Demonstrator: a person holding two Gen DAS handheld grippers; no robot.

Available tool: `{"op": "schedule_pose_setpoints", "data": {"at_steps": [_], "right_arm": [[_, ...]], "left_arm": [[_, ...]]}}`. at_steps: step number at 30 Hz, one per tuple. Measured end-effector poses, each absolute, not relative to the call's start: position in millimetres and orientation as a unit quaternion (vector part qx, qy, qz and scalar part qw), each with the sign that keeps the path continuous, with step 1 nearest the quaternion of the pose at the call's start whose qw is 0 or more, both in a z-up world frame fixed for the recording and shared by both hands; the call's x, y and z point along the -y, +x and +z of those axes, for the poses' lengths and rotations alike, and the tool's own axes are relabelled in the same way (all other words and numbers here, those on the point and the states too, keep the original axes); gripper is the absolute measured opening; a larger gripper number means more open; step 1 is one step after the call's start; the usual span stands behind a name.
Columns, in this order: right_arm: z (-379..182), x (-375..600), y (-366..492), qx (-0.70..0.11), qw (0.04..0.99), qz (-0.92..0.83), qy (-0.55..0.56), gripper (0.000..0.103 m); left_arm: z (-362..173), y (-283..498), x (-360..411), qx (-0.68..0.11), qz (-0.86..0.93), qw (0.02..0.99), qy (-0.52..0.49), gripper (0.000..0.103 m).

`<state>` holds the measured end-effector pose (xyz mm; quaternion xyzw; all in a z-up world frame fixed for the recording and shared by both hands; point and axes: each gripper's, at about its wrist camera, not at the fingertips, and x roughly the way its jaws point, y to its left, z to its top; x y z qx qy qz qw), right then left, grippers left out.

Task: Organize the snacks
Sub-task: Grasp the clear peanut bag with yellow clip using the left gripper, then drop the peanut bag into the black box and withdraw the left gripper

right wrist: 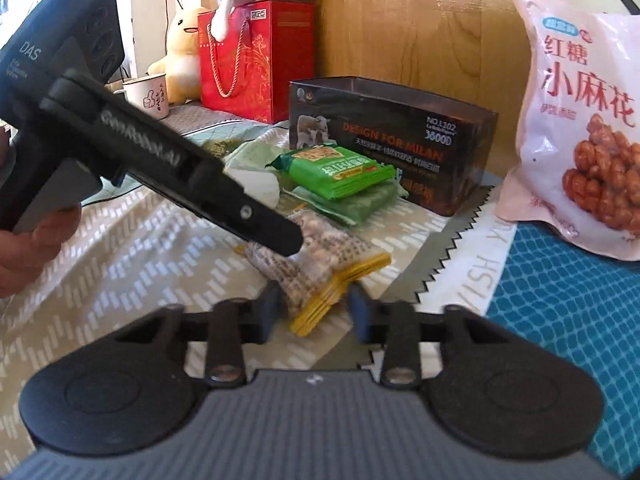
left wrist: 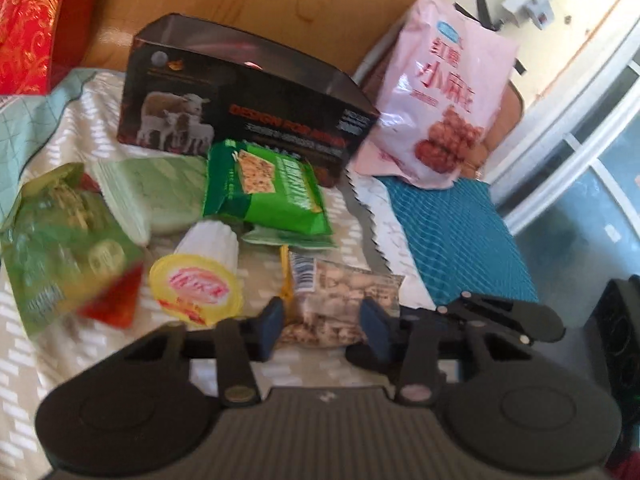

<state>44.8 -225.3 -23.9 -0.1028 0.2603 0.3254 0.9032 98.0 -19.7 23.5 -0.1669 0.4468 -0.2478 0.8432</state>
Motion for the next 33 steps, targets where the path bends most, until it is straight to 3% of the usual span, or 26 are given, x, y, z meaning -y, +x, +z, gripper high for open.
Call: {"op": "schedule_pose_setpoints", "data": {"at_steps": [7,13,17,18,19,23,25,28,33], "right_arm": [[16,229,34,-0.185,0.919,0.332,-0.106,0.027],[49,219,108,-0.135,0.940,0.305,-0.070,0.027],[53,209,163,-0.145,0.947,0.284,-0.045,0.028],[52,208,172,-0.152,0.949,0.274,-0.042,0.033],[49,209,181,-0.161,0.952,0.257,-0.034,0.044],[43,241,178,-0.163,0.955,0.242,0.046,0.049],[33,257,170,-0.168,0.953,0.237,0.083,0.062],[16,263,166,-0.189,0.949,0.233,0.091,0.063],[4,247,177,-0.227,0.942,0.237,0.075,0.063]], "left_arm": [[67,93,9,-0.402,-0.276,0.853,-0.184,0.034],[111,155,11,-0.335,-0.243,0.896,-0.164,0.035],[107,204,13,-0.335,-0.221,0.899,-0.172,0.035],[103,211,15,-0.340,-0.215,0.899,-0.174,0.035],[98,217,16,-0.343,-0.204,0.900,-0.173,0.038],[94,216,-5,-0.314,-0.168,0.919,-0.169,0.040],[92,213,-22,-0.286,-0.116,0.938,-0.159,0.046],[81,227,-36,-0.296,-0.038,0.945,-0.137,0.053],[52,244,-23,-0.353,-0.059,0.923,-0.137,0.053]]}}
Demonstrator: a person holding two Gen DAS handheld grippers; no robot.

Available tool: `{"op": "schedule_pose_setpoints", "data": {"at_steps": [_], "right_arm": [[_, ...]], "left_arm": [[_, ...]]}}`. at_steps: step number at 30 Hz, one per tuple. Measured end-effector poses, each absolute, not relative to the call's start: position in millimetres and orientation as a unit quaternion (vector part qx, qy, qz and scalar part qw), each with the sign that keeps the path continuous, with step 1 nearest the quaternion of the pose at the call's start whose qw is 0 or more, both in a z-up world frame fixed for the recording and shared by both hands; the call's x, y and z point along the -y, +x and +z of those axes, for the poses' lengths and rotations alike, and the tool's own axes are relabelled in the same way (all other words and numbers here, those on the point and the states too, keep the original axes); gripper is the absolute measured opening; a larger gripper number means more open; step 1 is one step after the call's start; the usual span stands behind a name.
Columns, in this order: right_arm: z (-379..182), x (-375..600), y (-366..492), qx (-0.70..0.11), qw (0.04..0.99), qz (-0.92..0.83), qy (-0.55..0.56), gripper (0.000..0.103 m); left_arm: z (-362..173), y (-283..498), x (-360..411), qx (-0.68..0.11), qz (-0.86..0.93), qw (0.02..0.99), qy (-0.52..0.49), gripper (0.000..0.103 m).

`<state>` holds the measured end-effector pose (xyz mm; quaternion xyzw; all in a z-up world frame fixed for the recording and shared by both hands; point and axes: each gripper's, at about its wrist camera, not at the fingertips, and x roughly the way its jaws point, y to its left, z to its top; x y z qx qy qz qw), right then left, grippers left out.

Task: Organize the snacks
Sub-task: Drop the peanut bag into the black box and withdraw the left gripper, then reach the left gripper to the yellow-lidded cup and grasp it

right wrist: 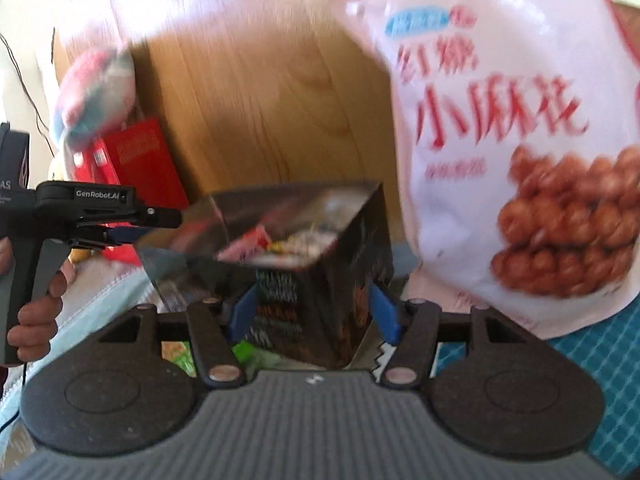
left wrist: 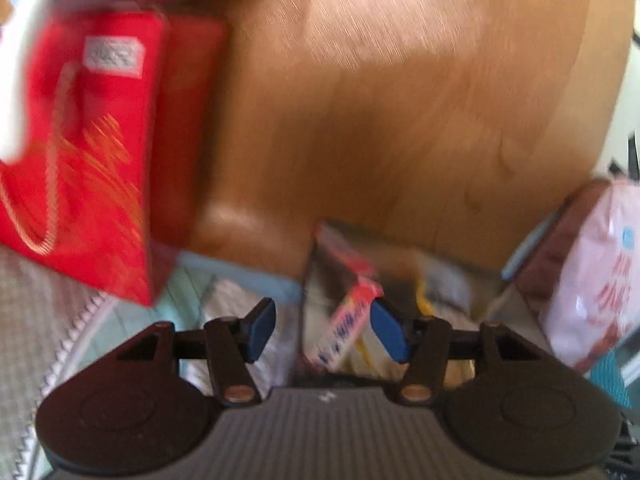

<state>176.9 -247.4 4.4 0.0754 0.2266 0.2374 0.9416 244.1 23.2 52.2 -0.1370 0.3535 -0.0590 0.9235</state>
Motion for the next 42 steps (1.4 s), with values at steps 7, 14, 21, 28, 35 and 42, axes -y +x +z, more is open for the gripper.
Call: {"op": "schedule_pose_setpoints", "data": {"at_steps": [7,14,21,28,35,42], "right_arm": [[1,232,177,-0.236,0.938,0.244,0.069,0.069],[5,225,152,-0.240,0.936,0.252,0.051,0.070],[12,229,124,-0.234,0.949,0.200,0.073,0.069],[-9,219,47,-0.237,0.948,0.190,0.091,0.071],[-29,207,0,-0.249,0.946,0.177,0.112,0.072],[-32,207,-24,-0.232,0.954,0.158,0.109,0.075]], "left_arm": [[48,232,-13,-0.369,-0.035,0.921,-0.122,0.051],[54,202,-24,-0.365,-0.033,0.923,-0.117,0.053],[75,155,-26,-0.322,-0.015,0.942,-0.093,0.069],[62,65,-17,-0.285,-0.015,0.957,-0.051,0.070],[31,20,-3,-0.309,-0.034,0.949,-0.042,0.070],[13,-14,3,-0.312,-0.036,0.949,-0.036,0.071]]}}
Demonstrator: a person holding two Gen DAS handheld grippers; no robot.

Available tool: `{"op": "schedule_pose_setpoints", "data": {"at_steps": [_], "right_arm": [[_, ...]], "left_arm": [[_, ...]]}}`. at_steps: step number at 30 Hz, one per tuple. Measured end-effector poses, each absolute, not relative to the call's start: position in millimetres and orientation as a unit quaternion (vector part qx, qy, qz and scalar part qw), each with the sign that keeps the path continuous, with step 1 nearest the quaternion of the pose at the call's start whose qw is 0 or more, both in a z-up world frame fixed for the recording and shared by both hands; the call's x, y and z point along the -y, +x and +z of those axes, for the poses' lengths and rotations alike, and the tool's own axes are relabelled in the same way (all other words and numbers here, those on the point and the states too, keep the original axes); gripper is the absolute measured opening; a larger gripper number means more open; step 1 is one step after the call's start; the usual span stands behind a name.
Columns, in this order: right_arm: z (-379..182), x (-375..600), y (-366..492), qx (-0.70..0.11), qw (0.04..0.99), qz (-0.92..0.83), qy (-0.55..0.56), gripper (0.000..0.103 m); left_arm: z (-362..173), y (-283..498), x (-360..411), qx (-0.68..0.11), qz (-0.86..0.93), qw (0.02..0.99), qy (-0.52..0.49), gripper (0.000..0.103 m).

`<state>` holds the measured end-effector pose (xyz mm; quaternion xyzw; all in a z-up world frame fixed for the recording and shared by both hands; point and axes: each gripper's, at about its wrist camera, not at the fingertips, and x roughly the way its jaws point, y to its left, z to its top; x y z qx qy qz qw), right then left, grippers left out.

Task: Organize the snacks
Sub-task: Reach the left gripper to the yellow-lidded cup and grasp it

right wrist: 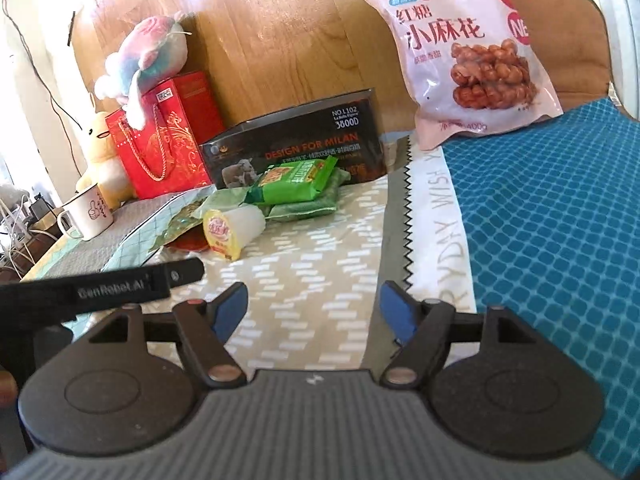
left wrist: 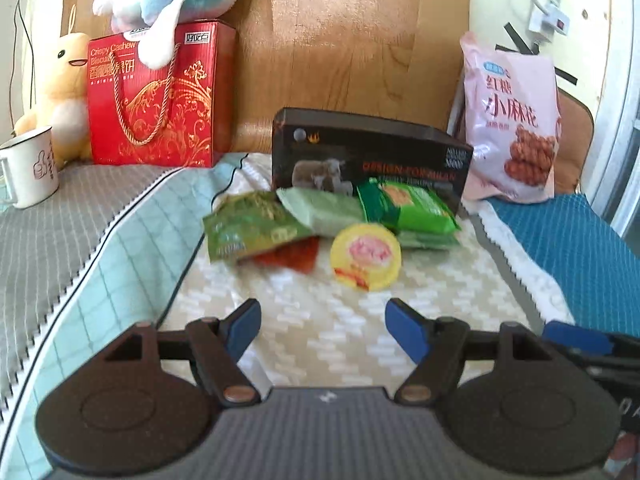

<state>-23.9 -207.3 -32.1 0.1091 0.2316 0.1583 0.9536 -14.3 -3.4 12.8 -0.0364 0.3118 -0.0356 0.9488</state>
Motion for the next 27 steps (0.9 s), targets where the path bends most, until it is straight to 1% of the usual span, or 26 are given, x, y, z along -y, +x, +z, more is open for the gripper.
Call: {"op": "schedule_pose_setpoints", "data": {"at_steps": [12,27], "right_arm": [[-38,221,-30,-0.224,0.949,0.150,0.161,0.076],[-37,223,-26,-0.222,0.950,0.153,0.160,0.079]], "left_arm": [[15,-32,16,-0.274,-0.044,0.961,0.005,0.075],[14,-30,7,-0.278,-0.061,0.958,-0.027,0.075]]}}
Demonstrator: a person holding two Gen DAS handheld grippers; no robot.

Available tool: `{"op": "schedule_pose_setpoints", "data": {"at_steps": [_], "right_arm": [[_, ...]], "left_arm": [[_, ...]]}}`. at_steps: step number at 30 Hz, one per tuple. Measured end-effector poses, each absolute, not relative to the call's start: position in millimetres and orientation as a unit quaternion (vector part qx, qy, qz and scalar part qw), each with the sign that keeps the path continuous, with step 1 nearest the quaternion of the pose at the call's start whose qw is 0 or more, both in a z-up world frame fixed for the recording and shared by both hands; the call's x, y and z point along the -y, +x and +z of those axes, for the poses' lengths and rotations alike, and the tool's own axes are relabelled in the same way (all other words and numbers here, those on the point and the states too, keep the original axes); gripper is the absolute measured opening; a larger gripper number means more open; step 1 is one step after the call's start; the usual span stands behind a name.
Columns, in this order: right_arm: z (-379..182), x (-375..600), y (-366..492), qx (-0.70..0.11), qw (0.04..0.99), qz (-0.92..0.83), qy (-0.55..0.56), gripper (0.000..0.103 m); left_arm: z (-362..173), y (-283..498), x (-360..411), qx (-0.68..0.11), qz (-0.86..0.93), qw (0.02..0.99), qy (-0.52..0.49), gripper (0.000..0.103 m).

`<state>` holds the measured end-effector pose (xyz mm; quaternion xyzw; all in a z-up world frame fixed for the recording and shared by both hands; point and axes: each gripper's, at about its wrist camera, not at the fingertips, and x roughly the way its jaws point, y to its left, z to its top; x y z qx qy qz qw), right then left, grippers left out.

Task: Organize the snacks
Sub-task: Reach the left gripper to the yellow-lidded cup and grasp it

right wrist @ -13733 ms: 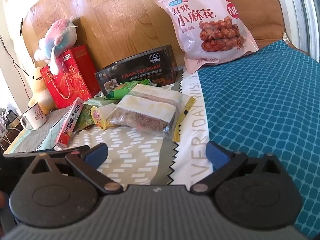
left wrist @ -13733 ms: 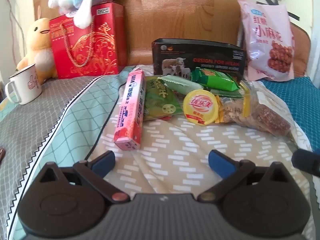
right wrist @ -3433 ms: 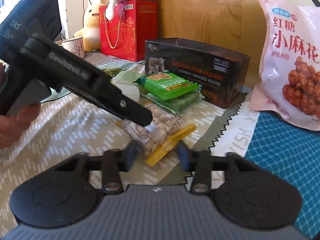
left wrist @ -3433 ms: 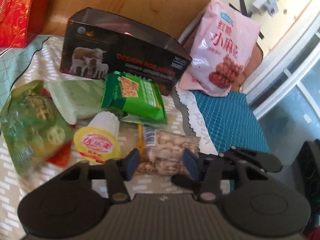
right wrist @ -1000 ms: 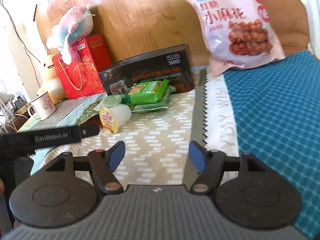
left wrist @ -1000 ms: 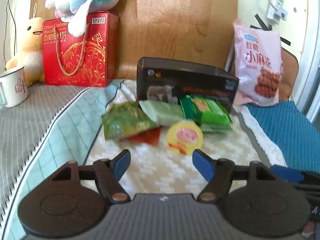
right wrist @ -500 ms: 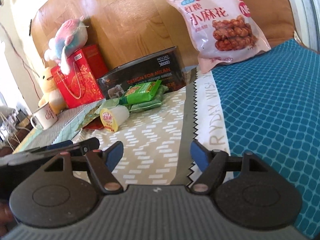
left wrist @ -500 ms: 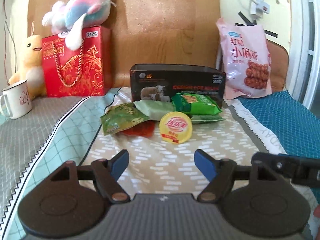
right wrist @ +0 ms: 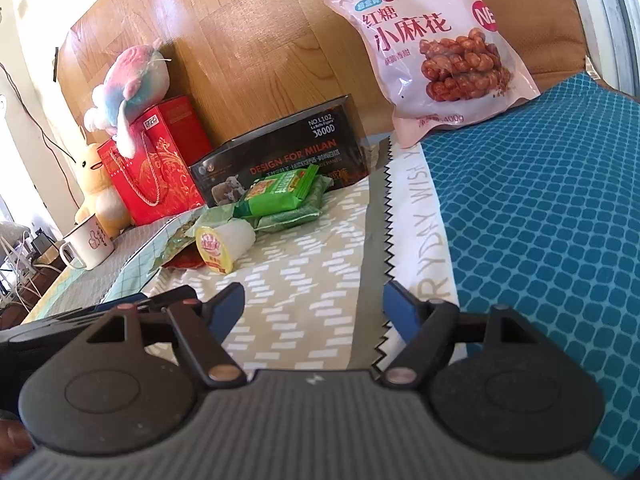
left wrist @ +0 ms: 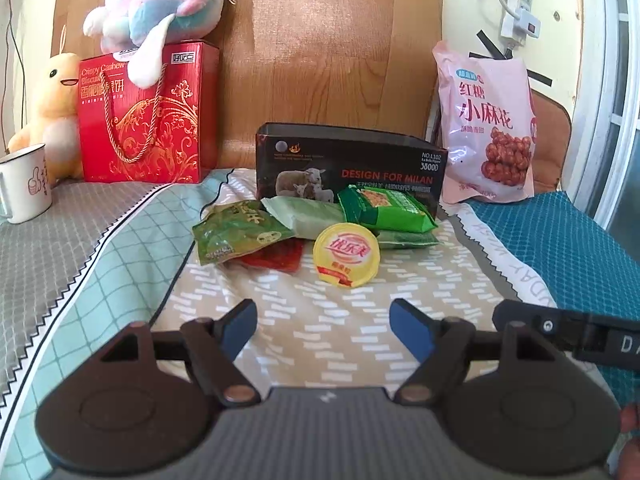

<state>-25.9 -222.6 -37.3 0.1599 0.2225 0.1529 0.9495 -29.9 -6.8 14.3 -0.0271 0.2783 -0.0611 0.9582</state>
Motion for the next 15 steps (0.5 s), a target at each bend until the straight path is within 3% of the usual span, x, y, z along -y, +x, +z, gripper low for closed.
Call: {"op": "schedule_pose_setpoints", "data": {"at_steps": [6,15], "right_arm": [[-37,222,-28,-0.223,0.948,0.156,0.167,0.081],[-36,223,-24,-0.236,0.937,0.202,0.163,0.103]], "left_arm": [[15,-29,0,-0.273,-0.056,0.959,-0.051,0.075],[15,-27,-6,-0.275,-0.055,0.958,-0.065,0.076]]}}
